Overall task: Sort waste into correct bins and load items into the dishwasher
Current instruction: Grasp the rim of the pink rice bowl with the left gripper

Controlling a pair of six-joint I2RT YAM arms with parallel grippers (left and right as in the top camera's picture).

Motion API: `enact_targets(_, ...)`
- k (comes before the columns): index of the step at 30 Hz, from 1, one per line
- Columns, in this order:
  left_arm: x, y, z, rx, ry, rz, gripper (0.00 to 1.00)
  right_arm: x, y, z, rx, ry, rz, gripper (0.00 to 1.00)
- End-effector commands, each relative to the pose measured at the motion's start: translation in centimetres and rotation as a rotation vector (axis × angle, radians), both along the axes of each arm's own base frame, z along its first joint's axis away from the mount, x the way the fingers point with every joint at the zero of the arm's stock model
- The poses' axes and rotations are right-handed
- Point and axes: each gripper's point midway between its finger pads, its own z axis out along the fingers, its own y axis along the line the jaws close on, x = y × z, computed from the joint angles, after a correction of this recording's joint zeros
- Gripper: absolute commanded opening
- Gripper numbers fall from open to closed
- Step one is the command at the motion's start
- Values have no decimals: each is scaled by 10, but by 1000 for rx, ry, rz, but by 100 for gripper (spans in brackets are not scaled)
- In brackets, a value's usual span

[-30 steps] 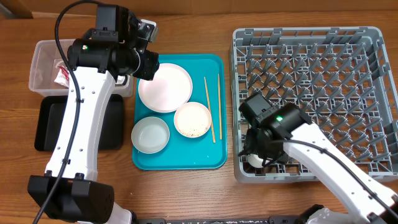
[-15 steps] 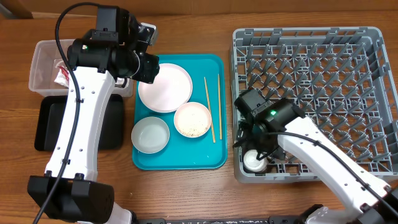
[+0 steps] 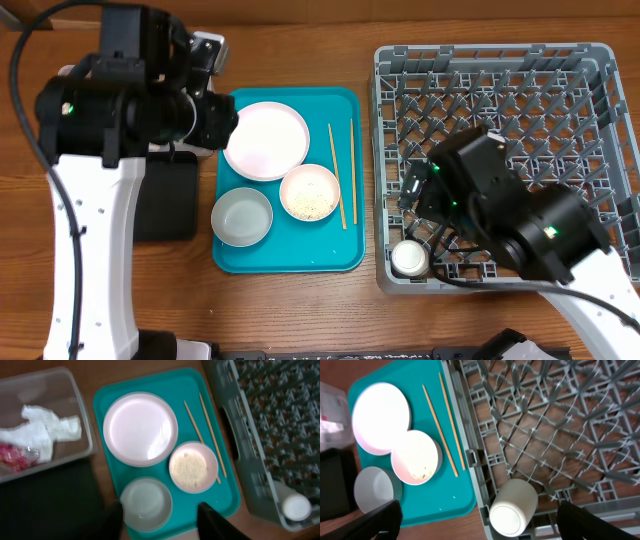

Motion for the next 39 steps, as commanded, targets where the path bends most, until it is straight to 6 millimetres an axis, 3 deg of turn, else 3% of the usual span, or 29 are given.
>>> enact_targets(1, -28, -4, 6, -56, 65, 46, 38, 5, -10, 27, 0, -121, -18, 100)
enact_targets(4, -44, -2, -21, -37, 192, 51, 33, 10, -6, 31, 11, -145, -9, 100)
enact_targets(5, -47, -3, -37, -33, 249, 57, 33, 12, -4, 30, 7, -147, -4, 100)
enact_targets(7, -48, -7, -57, -27, 300, 56, 39, 14, -3, 28, -3, -143, 7, 100)
enact_targets(9, -52, -18, -94, -8, 372, 19, 44, 18, -1, 23, -20, -130, 19, 100)
enact_targets(10, -53, -21, -101, -4, 381, 9, 44, 18, 0, 22, -23, -126, 21, 100)
enact_targets(13, -59, -41, -148, 31, 424, -64, 44, 22, 2, 15, -51, -107, 42, 100)
enact_targets(16, -58, -40, -187, 121, 420, -19, 44, 25, 4, 8, -74, -88, 56, 100)
enact_targets(23, -60, -38, -243, 152, 406, -7, 41, 30, 6, 1, -95, -66, 57, 100)
enact_targets(33, -48, -44, -248, 122, 351, 11, 40, 44, 11, 10, -76, -137, 45, 100)
enact_targets(39, -8, -65, -206, 91, 184, -2, 43, 61, 9, 22, -101, -223, 22, 100)
